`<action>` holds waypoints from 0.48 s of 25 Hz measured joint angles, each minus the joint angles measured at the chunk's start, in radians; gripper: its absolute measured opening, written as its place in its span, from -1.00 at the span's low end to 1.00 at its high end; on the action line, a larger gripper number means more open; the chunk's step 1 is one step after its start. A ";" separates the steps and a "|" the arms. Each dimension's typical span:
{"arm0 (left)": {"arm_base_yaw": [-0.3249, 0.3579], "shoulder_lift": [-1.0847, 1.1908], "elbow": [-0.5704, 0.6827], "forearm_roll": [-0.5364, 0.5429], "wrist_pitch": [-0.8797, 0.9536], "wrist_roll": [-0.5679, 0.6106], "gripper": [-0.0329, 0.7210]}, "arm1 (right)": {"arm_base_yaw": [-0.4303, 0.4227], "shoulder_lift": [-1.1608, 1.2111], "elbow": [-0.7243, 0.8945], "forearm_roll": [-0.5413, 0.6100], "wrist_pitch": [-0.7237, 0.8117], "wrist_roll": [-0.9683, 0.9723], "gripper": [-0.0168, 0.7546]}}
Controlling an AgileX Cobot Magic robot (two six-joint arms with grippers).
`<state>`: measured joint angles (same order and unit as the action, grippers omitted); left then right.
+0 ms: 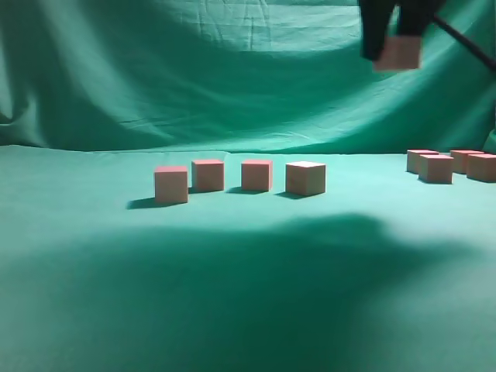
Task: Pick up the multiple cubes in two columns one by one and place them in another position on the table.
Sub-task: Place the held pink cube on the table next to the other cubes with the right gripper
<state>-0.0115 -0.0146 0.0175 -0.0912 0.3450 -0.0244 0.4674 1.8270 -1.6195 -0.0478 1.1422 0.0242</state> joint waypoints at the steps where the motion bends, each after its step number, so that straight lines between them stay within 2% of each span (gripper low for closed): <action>1: 0.000 0.000 0.000 0.000 0.000 0.000 -0.91 | 0.036 -0.009 0.013 0.002 0.000 0.000 -0.25; 6: 0.000 0.000 0.000 0.000 0.000 0.000 -0.91 | 0.194 -0.016 0.090 0.010 -0.035 0.031 -0.25; 12: 0.000 0.000 0.000 0.000 0.000 0.000 -0.91 | 0.354 0.010 0.161 0.027 -0.192 0.044 -0.25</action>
<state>-0.0115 -0.0146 0.0175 -0.0912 0.3450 -0.0244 0.8213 1.8370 -1.4585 -0.0203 0.9504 0.0683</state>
